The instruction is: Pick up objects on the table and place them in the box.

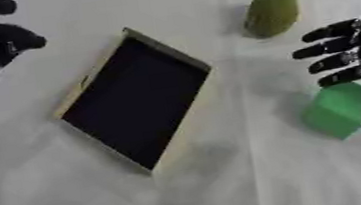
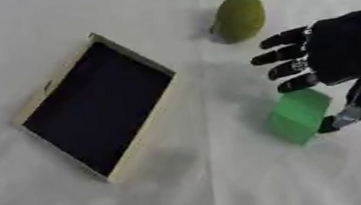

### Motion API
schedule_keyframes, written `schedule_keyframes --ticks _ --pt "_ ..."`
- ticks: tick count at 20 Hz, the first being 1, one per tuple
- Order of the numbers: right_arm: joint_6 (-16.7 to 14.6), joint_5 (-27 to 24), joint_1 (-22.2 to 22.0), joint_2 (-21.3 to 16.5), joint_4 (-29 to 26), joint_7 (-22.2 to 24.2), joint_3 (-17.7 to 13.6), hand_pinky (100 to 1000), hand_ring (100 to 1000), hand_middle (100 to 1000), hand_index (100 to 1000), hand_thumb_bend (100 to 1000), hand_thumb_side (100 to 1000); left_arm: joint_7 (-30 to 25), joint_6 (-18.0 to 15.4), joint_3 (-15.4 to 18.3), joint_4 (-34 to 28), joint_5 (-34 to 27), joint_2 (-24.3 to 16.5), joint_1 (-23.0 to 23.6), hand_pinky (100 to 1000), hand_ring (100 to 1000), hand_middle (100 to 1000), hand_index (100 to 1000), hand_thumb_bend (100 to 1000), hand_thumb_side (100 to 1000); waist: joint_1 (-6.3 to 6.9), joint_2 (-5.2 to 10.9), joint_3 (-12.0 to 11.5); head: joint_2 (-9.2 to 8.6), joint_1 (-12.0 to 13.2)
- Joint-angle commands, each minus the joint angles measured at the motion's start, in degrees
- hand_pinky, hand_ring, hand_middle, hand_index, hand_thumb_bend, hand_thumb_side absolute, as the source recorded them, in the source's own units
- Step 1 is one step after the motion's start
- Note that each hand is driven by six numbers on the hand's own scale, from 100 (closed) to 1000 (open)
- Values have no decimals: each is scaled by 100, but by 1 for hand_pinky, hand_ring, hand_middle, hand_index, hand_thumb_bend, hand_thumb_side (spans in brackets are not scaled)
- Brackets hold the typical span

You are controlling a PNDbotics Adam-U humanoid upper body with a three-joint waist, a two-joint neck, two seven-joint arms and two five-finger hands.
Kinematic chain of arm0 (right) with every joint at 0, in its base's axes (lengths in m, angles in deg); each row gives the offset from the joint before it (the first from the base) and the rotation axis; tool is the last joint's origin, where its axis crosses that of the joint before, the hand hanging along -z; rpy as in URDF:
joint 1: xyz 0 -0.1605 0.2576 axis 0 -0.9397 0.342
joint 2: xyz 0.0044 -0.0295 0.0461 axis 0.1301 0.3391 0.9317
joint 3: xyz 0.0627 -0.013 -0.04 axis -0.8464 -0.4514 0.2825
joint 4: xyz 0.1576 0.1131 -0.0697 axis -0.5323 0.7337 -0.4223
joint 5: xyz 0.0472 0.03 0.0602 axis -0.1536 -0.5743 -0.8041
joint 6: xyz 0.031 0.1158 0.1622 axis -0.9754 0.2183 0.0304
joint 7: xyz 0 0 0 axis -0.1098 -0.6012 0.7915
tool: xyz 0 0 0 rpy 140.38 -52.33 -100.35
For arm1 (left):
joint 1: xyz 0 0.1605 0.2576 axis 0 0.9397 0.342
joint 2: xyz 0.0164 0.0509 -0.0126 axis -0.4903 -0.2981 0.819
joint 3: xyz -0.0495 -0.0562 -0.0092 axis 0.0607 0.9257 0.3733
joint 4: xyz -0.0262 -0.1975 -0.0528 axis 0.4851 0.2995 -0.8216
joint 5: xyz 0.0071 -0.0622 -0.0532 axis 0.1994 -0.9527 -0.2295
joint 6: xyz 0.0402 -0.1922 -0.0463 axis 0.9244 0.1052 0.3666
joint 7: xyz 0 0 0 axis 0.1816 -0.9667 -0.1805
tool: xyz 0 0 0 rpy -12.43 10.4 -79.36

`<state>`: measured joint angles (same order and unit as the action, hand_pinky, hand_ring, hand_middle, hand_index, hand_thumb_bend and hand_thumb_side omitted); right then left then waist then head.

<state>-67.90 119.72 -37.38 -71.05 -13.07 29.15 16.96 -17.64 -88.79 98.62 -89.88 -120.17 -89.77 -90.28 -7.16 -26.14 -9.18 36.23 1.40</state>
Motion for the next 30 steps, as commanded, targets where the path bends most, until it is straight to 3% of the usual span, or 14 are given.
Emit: schedule_keyframes --ticks 1,12,18,23,30 --pt "1 -140 52 -193 -105 -40 -122 918 944 690 690 401 720 -2 27 8 -103 13 -125 -31 903 824 866 852 100 672 29 173 13 -13 14" --pt "1 -924 -40 -257 -326 -17 -465 906 934 659 663 346 674 -2 33 15 -111 18 -116 -22 902 822 866 852 100 672 45 188 35 0 35" --pt "1 -1668 296 -50 -450 280 -564 896 931 654 663 308 611 1 33 20 -113 2 -100 -21 900 822 866 852 100 672 48 221 43 27 15" --pt "1 -2465 1114 578 -199 1034 -339 888 924 647 670 286 558 37 38 18 -129 -20 -67 -21 900 822 865 852 100 672 49 280 28 75 -80" --pt "1 -3531 2264 1821 538 2257 -93 889 925 651 670 246 490 187 70 28 -203 -71 20 -51 899 822 863 851 100 672 29 358 -81 176 -268"
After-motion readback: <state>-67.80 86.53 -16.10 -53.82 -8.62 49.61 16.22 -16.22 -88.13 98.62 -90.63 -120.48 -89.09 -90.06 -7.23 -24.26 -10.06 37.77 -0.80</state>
